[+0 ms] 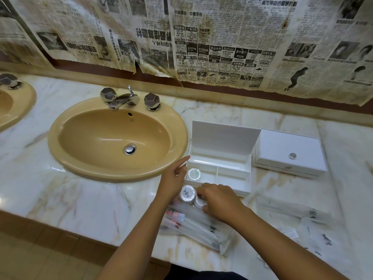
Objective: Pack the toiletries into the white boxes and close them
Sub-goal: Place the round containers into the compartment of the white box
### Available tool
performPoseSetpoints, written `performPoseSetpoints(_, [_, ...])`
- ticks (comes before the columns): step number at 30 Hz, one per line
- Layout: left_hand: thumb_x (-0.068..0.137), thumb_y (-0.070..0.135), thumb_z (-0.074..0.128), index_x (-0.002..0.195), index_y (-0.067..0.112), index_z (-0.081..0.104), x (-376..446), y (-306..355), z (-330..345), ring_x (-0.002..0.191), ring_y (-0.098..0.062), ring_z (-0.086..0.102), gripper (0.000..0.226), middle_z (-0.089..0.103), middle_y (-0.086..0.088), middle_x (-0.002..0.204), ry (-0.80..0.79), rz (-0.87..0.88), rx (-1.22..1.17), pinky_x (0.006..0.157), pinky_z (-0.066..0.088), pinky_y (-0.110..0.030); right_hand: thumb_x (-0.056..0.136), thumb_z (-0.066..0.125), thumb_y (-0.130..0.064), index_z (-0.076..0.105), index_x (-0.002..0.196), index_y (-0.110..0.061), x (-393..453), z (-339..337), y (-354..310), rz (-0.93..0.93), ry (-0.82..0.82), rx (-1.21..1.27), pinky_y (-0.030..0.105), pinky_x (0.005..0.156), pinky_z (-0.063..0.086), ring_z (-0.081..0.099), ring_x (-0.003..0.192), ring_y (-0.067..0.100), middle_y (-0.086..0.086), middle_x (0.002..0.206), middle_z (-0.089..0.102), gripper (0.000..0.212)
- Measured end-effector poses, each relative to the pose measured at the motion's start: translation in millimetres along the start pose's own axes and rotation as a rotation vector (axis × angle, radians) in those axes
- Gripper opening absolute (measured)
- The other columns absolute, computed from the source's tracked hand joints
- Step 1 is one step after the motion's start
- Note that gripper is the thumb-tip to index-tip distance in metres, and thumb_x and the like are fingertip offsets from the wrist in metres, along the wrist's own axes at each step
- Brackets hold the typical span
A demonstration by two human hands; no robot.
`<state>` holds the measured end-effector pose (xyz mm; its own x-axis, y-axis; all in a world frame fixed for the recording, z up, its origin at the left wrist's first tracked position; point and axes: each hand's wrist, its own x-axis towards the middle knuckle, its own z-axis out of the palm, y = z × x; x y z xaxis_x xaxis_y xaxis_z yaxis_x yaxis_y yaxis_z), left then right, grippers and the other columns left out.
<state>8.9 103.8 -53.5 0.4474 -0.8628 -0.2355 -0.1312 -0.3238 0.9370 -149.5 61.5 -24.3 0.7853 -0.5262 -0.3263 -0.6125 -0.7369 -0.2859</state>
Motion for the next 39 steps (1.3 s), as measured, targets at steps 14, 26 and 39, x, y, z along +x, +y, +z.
performPoseSetpoints(14, [0.098, 0.012, 0.047, 0.125, 0.037, 0.061, 3, -6, -1, 0.091, -0.02, 0.056, 0.039, 0.063, -0.002, 0.128, 0.0, -0.02, 0.001, 0.071, 0.043, -0.008, 0.085, 0.062, -0.03, 0.058, 0.079, -0.009, 40, -32, -3, 0.231, 0.238, 0.236, 0.033, 0.066, 0.046, 0.057, 0.078, 0.026, 0.007, 0.078, 0.06, 0.022])
performPoseSetpoints(26, [0.098, 0.014, 0.049, 0.122, 0.042, 0.06, 6, -9, -1, 0.112, -0.008, 0.06, 0.038, 0.059, 0.016, 0.13, -0.011, -0.01, -0.014, 0.091, 0.049, -0.023, 0.084, 0.065, -0.035, 0.038, 0.064, -0.015, 71, -4, -1, 0.362, 0.163, 0.299, 0.028, 0.057, 0.033, 0.05, 0.072, 0.027, 0.004, 0.069, 0.049, 0.04])
performPoseSetpoints(39, [0.099, 0.014, 0.048, 0.122, 0.044, 0.058, 5, -8, -1, 0.115, 0.005, 0.054, 0.039, 0.056, 0.02, 0.13, -0.016, 0.008, 0.003, 0.088, 0.043, -0.01, 0.087, 0.053, -0.023, 0.058, 0.078, -0.009, 58, -8, 0, 0.315, 0.171, 0.368, 0.032, 0.063, 0.045, 0.058, 0.077, 0.028, 0.009, 0.078, 0.061, 0.017])
